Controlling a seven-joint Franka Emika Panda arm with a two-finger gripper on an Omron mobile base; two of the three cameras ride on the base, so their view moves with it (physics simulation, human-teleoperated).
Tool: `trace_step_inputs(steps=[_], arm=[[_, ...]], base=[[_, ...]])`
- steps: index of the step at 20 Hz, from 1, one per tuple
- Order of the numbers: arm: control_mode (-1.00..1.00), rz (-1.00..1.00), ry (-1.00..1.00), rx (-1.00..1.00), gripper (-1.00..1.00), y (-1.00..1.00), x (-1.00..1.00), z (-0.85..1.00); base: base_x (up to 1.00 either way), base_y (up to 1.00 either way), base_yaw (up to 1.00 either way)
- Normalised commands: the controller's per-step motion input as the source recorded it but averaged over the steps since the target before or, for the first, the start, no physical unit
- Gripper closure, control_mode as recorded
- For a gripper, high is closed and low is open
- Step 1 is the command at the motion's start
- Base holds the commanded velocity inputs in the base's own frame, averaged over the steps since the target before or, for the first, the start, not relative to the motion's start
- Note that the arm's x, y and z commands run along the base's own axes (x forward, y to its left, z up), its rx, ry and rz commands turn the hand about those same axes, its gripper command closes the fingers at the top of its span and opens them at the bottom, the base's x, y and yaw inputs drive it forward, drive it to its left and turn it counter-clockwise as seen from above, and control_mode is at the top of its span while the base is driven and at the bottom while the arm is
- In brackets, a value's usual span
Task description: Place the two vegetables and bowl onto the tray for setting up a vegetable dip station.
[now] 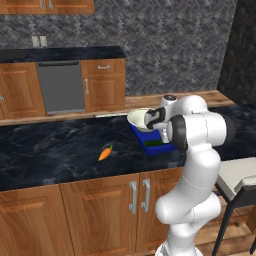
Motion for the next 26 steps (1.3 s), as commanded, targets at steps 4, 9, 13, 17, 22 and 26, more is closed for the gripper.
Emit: trace_step_inputs(steps=[4, 9, 13, 17, 22, 26], arm=[[-1.00, 0.00, 0.02, 0.00, -1.00, 0.00, -0.16, 0.15], [-1.00, 0.00, 0.03, 0.00, -1.00, 0.02, -0.21, 0.10], [-1.00, 0.01, 0.02, 0.00, -1.00, 0.14, -0.26, 0.13], [-1.00, 0.05, 0.03, -0.02, -1.00, 0.22, -0.23, 0.08], [-1.00, 0.14, 0.01, -0.06, -1.00, 0.34, -0.19, 0.06], [-1.00, 0.26, 0.00, -0.07, -1.00, 0.35, -0.19, 0.04]], base=[[0.00, 0.00, 0.00], [0.00, 0.00, 0.00], [0.00, 0.00, 0.00], [0.00, 0.00, 0.00], [0.00, 0.00, 0.00], [0.00, 0.00, 0.00]])
